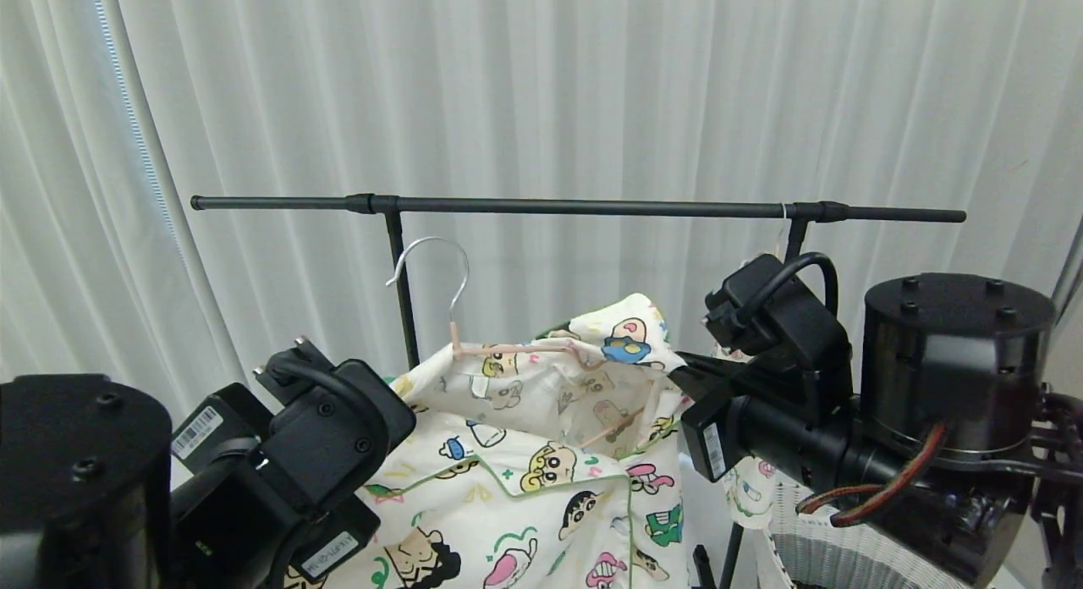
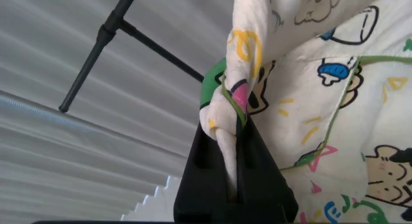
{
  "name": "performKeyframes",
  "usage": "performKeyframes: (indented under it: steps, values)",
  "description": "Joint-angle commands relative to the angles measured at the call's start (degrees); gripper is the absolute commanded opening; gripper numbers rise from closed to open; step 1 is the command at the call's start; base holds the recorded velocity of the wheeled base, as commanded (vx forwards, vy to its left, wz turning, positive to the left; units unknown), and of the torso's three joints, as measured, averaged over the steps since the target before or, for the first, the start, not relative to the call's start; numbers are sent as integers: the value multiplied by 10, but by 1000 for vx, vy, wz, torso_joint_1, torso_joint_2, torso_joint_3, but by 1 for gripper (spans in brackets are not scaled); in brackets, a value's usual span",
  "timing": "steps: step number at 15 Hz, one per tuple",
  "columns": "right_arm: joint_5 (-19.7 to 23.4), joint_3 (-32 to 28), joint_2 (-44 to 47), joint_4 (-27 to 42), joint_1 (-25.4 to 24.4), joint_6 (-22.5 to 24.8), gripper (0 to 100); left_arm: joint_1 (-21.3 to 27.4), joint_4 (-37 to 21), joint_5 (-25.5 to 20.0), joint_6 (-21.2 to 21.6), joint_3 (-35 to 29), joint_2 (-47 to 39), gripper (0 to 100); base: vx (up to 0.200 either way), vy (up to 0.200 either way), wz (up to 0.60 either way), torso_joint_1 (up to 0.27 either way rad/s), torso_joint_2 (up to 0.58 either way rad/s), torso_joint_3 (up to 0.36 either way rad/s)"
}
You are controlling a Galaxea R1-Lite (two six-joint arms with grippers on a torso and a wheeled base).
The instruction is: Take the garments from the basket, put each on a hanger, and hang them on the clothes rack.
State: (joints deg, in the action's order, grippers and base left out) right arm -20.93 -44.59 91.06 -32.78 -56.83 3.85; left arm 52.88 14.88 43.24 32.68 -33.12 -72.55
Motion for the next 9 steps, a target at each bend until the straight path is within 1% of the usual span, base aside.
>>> performKeyframes:
  steps: [1,3,9]
  values:
    - [0,0,1,0,-40,-2,0,-1,10,21,-2,-5,-17,0,0,0,0,0,0,0]
    - [0,0,2,-1,-62,-2,0,-1,19,40,-2,-5,-25,0,0,0,0,0,0,0]
    - [-1,0,2,-1,-145,-24,0,-1,20,62,-3,-5,-38,0,0,0,0,0,0,0]
